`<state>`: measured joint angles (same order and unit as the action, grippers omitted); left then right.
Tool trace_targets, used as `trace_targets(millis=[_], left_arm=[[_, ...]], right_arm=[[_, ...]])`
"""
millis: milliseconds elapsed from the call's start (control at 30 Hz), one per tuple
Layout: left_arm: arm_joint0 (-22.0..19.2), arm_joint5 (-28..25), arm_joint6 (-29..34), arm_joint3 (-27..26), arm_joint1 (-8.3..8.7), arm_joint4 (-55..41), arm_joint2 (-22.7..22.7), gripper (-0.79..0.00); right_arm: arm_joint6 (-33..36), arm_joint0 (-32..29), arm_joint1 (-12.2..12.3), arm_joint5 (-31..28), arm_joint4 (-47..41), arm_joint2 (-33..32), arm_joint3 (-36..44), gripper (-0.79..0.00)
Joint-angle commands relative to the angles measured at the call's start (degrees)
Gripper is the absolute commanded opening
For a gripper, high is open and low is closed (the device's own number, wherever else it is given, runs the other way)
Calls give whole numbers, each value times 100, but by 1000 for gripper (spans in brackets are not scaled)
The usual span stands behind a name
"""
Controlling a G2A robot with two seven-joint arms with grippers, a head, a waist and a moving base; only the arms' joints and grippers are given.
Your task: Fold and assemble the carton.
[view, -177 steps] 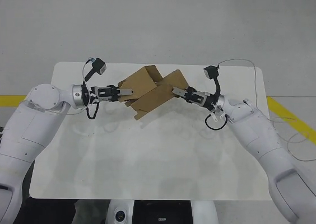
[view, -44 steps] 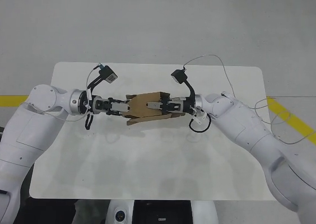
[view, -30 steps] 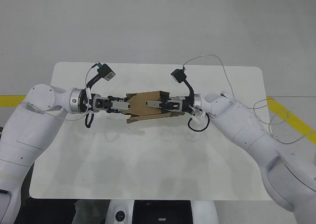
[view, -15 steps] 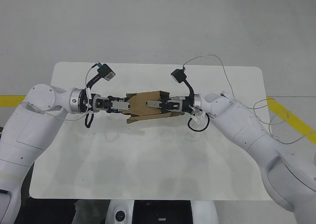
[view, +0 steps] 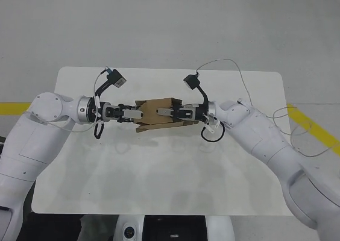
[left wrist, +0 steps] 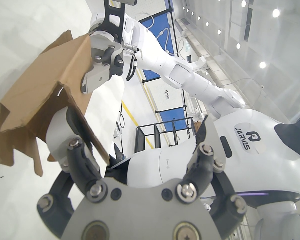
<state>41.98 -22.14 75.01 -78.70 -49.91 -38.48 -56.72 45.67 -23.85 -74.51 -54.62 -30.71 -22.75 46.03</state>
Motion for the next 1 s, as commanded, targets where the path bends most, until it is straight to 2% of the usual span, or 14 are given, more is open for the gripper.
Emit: trace_targets(millis=[0,433,767,967], left_arm=[[35,39,30,-70,-6,-77,-30,0],[-13,118,93,-330,-172,-449,119,0],[-113,29,132,-289,-323,-277,355,0],[-142,-58,121,-187,-356,-262,260,0]], right_arm=[[73,-30,66,93,34,-120,85,-785],[284,-482,450,733,431,-810,923,-785],[390,-723,544,1045,635,-1162,1513,-785],[507,-856,606,1162,682,-1397,1615,-785]])
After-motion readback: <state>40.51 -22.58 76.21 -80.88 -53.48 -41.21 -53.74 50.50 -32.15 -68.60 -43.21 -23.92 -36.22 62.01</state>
